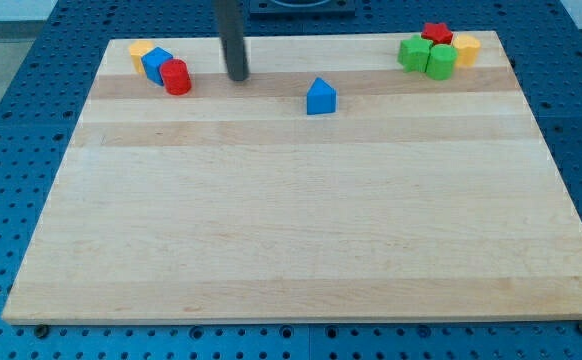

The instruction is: Move the triangle towards the top left side

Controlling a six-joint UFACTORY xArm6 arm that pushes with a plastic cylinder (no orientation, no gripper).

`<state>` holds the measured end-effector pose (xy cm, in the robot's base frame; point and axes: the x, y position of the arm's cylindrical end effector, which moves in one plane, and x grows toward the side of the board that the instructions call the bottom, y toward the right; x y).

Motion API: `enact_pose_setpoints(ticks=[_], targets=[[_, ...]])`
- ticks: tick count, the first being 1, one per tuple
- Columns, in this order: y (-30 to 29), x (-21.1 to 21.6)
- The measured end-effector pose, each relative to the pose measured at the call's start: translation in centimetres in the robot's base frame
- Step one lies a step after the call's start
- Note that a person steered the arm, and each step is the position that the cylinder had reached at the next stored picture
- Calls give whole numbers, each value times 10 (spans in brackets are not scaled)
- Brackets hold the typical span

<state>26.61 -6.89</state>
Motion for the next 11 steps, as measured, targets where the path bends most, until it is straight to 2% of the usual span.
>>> enact_pose_setpoints(ticks=[1,2,3,6,8,10,11], targets=[[73,-22],[133,0],[158,48],[99,57],[119,98],[86,95],[67,79]])
